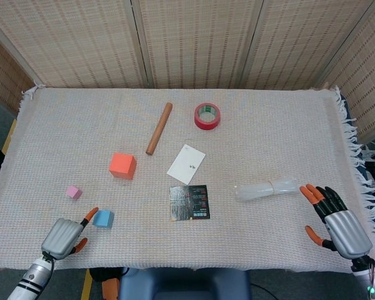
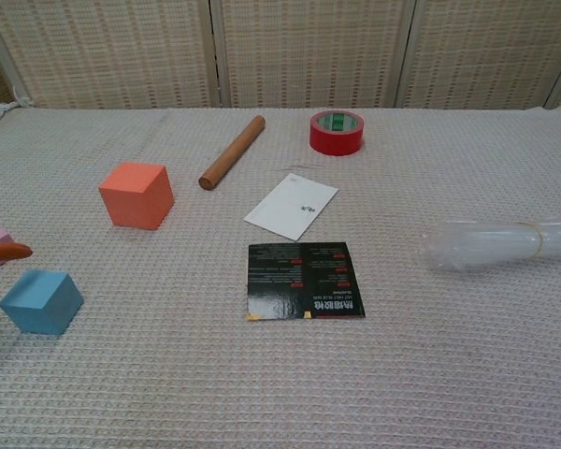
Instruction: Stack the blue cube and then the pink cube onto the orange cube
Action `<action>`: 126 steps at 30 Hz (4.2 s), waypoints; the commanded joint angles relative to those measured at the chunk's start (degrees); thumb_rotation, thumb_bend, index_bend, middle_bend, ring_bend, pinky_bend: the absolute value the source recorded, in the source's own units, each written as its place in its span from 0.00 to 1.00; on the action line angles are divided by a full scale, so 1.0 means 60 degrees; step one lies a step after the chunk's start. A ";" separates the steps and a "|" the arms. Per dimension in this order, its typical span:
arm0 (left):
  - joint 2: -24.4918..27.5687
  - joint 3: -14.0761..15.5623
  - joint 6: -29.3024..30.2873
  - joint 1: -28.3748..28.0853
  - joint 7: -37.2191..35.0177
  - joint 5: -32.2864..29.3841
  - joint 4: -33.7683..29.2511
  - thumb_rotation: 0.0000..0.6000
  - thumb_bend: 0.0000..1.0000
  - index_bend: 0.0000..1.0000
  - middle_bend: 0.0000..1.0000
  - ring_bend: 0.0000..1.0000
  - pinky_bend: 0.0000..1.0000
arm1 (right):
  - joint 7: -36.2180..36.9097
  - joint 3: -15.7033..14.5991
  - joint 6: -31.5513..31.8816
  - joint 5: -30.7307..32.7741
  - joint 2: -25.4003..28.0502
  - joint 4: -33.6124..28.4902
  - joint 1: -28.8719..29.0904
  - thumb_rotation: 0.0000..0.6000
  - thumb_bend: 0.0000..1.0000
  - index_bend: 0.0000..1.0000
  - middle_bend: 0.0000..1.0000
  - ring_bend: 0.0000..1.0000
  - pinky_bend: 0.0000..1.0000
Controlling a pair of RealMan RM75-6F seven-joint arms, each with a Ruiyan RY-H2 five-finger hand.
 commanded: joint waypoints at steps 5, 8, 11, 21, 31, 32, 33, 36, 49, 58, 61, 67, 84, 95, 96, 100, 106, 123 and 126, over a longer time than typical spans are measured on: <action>-0.0598 -0.0227 -0.0035 -0.0337 -0.0003 0.0003 0.0600 1.00 0.34 0.11 1.00 0.94 1.00 | -0.0103 -0.0043 -0.0224 0.0107 0.0061 -0.0125 0.0049 1.00 0.29 0.00 0.00 0.00 0.00; -0.0767 -0.0264 -0.0105 -0.0465 -0.0116 -0.0029 0.0783 1.00 0.34 0.15 1.00 0.95 1.00 | -0.0127 -0.0045 -0.0292 0.0162 0.0105 -0.0176 0.0060 1.00 0.29 0.00 0.00 0.00 0.00; -0.0956 -0.0331 -0.0100 -0.0556 -0.0128 -0.0075 0.1026 1.00 0.34 0.22 1.00 0.97 1.00 | -0.0151 -0.0069 -0.0351 0.0184 0.0163 -0.0219 0.0064 1.00 0.29 0.00 0.00 0.00 0.00; -0.1573 -0.0433 0.0828 -0.0593 -0.0908 0.0389 0.1859 1.00 0.33 0.54 1.00 1.00 1.00 | -0.0180 -0.0077 -0.0346 0.0221 0.0248 -0.0291 0.0031 1.00 0.29 0.00 0.00 0.00 0.00; -0.0108 -0.1220 0.0673 -0.1279 -0.1078 0.0133 0.0352 1.00 0.33 0.57 1.00 1.00 1.00 | -0.0147 -0.0040 -0.0402 0.0294 0.0268 -0.0302 0.0051 1.00 0.29 0.00 0.00 0.00 0.00; 0.0054 -0.1404 0.0459 -0.1465 -0.1061 -0.0043 0.0191 1.00 0.33 0.57 1.00 1.00 1.00 | -0.0163 -0.0029 -0.0399 0.0305 0.0261 -0.0303 0.0051 1.00 0.29 0.00 0.00 0.00 0.00; 0.0153 -0.1540 0.0295 -0.1604 -0.1061 -0.0185 0.0103 1.00 0.33 0.57 1.00 1.00 1.00 | -0.0176 -0.0019 -0.0393 0.0316 0.0252 -0.0302 0.0048 1.00 0.29 0.00 0.00 0.00 0.00; 0.0399 -0.1916 -0.0215 -0.2050 -0.0908 -0.0592 -0.0121 1.00 0.33 0.57 1.00 1.00 1.00 | -0.0226 0.0019 -0.0392 0.0380 0.0227 -0.0306 0.0041 1.00 0.29 0.00 0.00 0.00 0.00; 0.0132 -0.2707 -0.2125 -0.3806 -0.0594 -0.2040 0.0519 1.00 0.33 0.58 1.00 1.00 1.00 | -0.0518 0.0212 -0.0502 0.0814 0.0132 -0.0291 0.0027 1.00 0.29 0.00 0.00 0.00 0.00; -0.0547 -0.2739 -0.2669 -0.4692 -0.0386 -0.2371 0.1590 1.00 0.33 0.58 1.00 1.00 1.00 | -0.0671 0.0339 -0.0758 0.1178 0.0081 -0.0251 0.0090 1.00 0.29 0.00 0.00 0.00 0.00; -0.0694 -0.2710 -0.2750 -0.4846 -0.0430 -0.2445 0.1942 1.00 0.33 0.58 1.00 1.00 1.00 | -0.0683 0.0390 -0.0740 0.1270 0.0087 -0.0243 0.0076 1.00 0.29 0.00 0.00 0.00 0.00; -0.0928 -0.2562 -0.2989 -0.5077 -0.0630 -0.2615 0.2545 1.00 0.33 0.58 1.00 1.00 1.00 | -0.0736 0.0451 -0.0728 0.1394 0.0080 -0.0227 0.0049 1.00 0.29 0.00 0.00 0.00 0.00; -0.0899 -0.2263 -0.3089 -0.5309 -0.0651 -0.2951 0.2880 1.00 0.33 0.56 1.00 1.00 1.00 | -0.0792 0.0483 -0.0864 0.1484 0.0097 -0.0259 0.0076 1.00 0.29 0.00 0.00 0.00 0.00; -0.0809 -0.2118 -0.3059 -0.5351 -0.0658 -0.3104 0.2775 1.00 0.33 0.30 1.00 1.00 1.00 | -0.0853 0.0474 -0.0947 0.1516 0.0107 -0.0292 0.0087 1.00 0.29 0.00 0.00 0.00 0.00; -0.0809 -0.2111 -0.3035 -0.5353 -0.0694 -0.3085 0.2768 1.00 0.33 0.28 1.00 1.00 1.00 | -0.0859 0.0472 -0.0955 0.1516 0.0109 -0.0298 0.0089 1.00 0.29 0.00 0.00 0.00 0.00; -0.0792 -0.2068 -0.3016 -0.5378 -0.0797 -0.3038 0.2761 1.00 0.33 0.25 1.00 1.00 1.00 | -0.0893 0.0466 -0.0979 0.1527 0.0129 -0.0324 0.0089 1.00 0.29 0.00 0.00 0.00 0.00; -0.0769 -0.2027 -0.2919 -0.5387 -0.0889 -0.2997 0.2734 1.00 0.33 0.21 1.00 1.00 1.00 | -0.0910 0.0469 -0.1003 0.1550 0.0146 -0.0350 0.0089 1.00 0.29 0.00 0.00 0.00 0.00; 0.0701 -0.0084 -0.0106 -0.2657 -0.2582 -0.1218 0.0998 1.00 0.33 0.19 1.00 1.00 1.00 | -0.0669 0.0274 -0.0853 0.1058 0.0295 -0.0492 0.0047 1.00 0.29 0.00 0.00 0.00 0.00; 0.0434 0.0243 0.0098 -0.2330 -0.2623 -0.0898 0.1580 1.00 0.33 0.19 1.00 1.00 1.00 | -0.0671 0.0205 -0.0817 0.0909 0.0299 -0.0541 0.0033 1.00 0.29 0.00 0.00 0.00 0.00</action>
